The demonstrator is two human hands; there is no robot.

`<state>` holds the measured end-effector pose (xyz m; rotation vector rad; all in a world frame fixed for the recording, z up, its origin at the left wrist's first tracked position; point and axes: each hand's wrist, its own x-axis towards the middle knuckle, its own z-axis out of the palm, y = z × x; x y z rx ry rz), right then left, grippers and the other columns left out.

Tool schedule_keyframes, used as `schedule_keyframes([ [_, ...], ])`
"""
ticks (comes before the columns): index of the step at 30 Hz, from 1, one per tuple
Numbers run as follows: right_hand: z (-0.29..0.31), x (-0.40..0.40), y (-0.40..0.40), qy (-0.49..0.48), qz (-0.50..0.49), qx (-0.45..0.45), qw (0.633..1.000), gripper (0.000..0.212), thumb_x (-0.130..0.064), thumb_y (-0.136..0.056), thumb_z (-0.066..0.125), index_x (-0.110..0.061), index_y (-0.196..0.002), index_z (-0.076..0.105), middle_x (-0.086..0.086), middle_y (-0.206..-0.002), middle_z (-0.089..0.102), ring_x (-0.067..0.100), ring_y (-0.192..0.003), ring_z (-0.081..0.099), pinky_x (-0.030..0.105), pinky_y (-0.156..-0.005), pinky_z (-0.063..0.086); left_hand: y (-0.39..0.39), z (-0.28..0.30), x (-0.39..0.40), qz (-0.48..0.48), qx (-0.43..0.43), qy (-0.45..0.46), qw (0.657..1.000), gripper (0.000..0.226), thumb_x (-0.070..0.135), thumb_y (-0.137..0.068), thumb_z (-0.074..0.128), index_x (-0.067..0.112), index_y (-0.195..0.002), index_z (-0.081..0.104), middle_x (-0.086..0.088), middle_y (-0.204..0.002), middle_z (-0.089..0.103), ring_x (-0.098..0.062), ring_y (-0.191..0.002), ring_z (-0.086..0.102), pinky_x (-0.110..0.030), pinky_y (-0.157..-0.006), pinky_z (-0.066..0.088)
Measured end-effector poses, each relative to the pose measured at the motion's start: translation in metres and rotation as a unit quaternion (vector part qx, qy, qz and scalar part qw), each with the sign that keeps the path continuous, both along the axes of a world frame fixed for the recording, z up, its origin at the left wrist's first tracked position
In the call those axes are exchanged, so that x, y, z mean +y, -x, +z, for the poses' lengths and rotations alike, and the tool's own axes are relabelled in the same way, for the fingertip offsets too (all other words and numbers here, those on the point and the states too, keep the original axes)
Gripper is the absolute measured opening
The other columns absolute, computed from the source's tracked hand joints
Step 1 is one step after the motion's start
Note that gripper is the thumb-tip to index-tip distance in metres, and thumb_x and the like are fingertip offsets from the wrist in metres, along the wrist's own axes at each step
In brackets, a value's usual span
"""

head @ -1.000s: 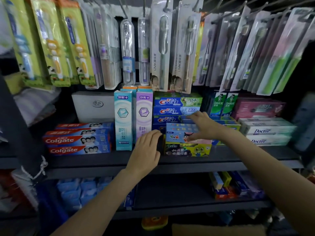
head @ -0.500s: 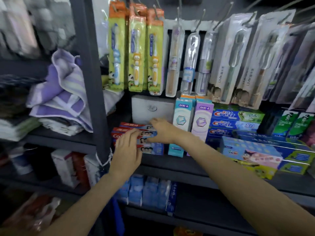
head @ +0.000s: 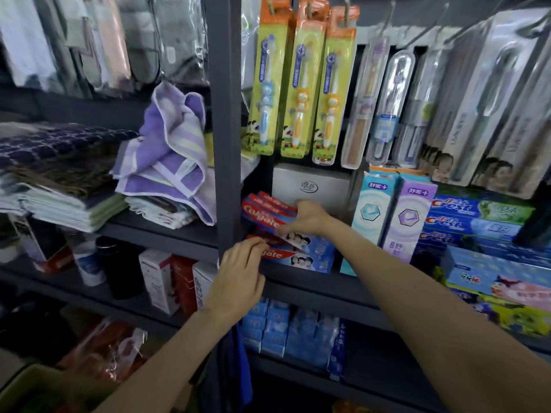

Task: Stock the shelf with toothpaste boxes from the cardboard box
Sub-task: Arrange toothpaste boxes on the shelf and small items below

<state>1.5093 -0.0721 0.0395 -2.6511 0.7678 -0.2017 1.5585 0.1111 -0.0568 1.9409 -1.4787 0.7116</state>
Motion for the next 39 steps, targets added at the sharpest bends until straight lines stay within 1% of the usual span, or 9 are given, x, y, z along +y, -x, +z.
schedule_keyframes([
  [5, 0.042, 0.018, 0.03, -0.116, 0.019, -0.045, 0.992, 0.055, -0.037, -0.072, 0.078, -0.007, -0.112, 0.055, 0.006, -0.105, 0.063, 0.021, -0.091, 0.061, 0.03, -0.075, 0.048, 0.011, 0.006, -0.007, -0.015, 0.002, 0.028, 1.0, 0.041, 0.015, -0.075, 0.037, 0.01, -0.115, 0.045, -0.009, -0.114, 0.054, -0.018, -0.104, 0.044, -0.028, -0.092, 0.03],
  [8, 0.052, 0.03, 0.068, -0.031, 0.054, 0.019, 0.998, 0.058, -0.04, -0.07, 0.079, -0.008, -0.113, 0.055, 0.004, -0.107, 0.063, 0.023, -0.097, 0.061, 0.035, -0.084, 0.051, 0.025, 0.01, -0.004, -0.047, 0.005, 0.095, 0.994, 0.037, 0.019, -0.077, 0.044, 0.013, -0.114, 0.045, -0.002, -0.117, 0.045, -0.018, -0.104, 0.045, -0.027, -0.091, 0.03],
  [11, 0.04, 0.037, 0.106, 0.046, 0.089, 0.077, 0.992, 0.055, -0.036, -0.07, 0.079, -0.012, -0.113, 0.053, -0.005, -0.1, 0.053, 0.013, -0.091, 0.053, 0.017, -0.069, 0.043, 0.041, 0.011, -0.003, -0.073, 0.012, 0.137, 0.988, 0.044, 0.031, -0.075, 0.054, 0.014, -0.116, 0.046, -0.001, -0.119, 0.043, -0.017, -0.106, 0.044, -0.029, -0.094, 0.03],
  [16, -0.012, 0.026, 0.134, 0.094, 0.082, 0.134, 0.983, 0.065, -0.041, -0.067, 0.079, -0.015, -0.118, 0.048, 0.001, -0.112, 0.047, 0.015, -0.102, 0.046, 0.023, -0.084, 0.041, 0.039, 0.001, -0.023, -0.091, 0.071, -0.089, 0.989, 0.088, 0.066, -0.068, 0.045, 0.024, -0.141, 0.021, -0.001, -0.146, 0.029, -0.015, -0.134, 0.021, -0.042, -0.112, 0.023],
  [19, -0.035, 0.024, 0.132, 0.132, 0.072, 0.124, 0.981, 0.071, -0.044, -0.07, 0.076, -0.012, -0.125, 0.044, 0.004, -0.121, 0.045, 0.02, -0.111, 0.043, 0.031, -0.093, 0.041, 0.029, 0.004, -0.034, -0.106, 0.131, -0.248, 0.954, 0.103, 0.074, -0.066, 0.047, 0.021, -0.147, 0.011, 0.003, -0.152, 0.019, -0.012, -0.139, 0.016, -0.031, -0.116, 0.011],
  [25, -0.049, 0.034, 0.119, 0.186, 0.1, 0.11, 0.971, 0.073, -0.048, -0.08, 0.065, -0.01, -0.136, 0.037, 0.006, -0.132, 0.041, 0.022, -0.121, 0.036, 0.033, -0.103, 0.035, 0.012, 0.008, -0.04, -0.099, 0.079, -0.294, 0.947, 0.088, 0.053, -0.08, 0.061, 0.016, -0.147, 0.017, -0.001, -0.147, 0.027, -0.016, -0.134, 0.026, -0.03, -0.115, 0.018],
  [30, -0.018, 0.023, 0.058, 0.195, 0.123, -0.083, 0.969, 0.045, -0.026, -0.099, 0.043, -0.007, -0.139, 0.039, 0.01, -0.142, 0.042, 0.022, -0.131, 0.036, 0.026, -0.108, 0.025, 0.004, 0.012, -0.045, -0.093, 0.073, -0.324, 0.939, 0.084, 0.058, -0.081, 0.057, 0.019, -0.146, 0.021, -0.001, -0.147, 0.029, -0.018, -0.134, 0.027, -0.03, -0.114, 0.015],
  [35, -0.035, -0.026, -0.013, 0.288, 0.13, 0.132, 0.94, 0.055, -0.01, -0.098, 0.039, -0.019, -0.149, 0.019, 0.006, -0.158, 0.009, 0.027, -0.144, 0.012, 0.038, -0.117, 0.015, 0.0, 0.024, -0.051, -0.065, 0.026, -0.352, 0.933, 0.083, 0.063, -0.078, 0.056, 0.022, -0.144, 0.027, 0.005, -0.146, 0.024, -0.019, -0.139, 0.007, -0.037, -0.115, -0.002],
  [39, -0.04, -0.047, -0.034, 0.171, 0.087, 0.164, 0.968, 0.04, -0.021, -0.096, 0.048, -0.017, -0.136, 0.045, 0.011, -0.139, 0.046, 0.029, -0.125, 0.045, 0.037, -0.102, 0.038, -0.003, 0.023, -0.054, -0.091, 0.079, -0.362, 0.924, 0.087, 0.059, -0.076, 0.062, 0.018, -0.144, 0.028, 0.002, -0.151, 0.019, -0.02, -0.142, 0.008, -0.036, -0.119, 0.004],
])
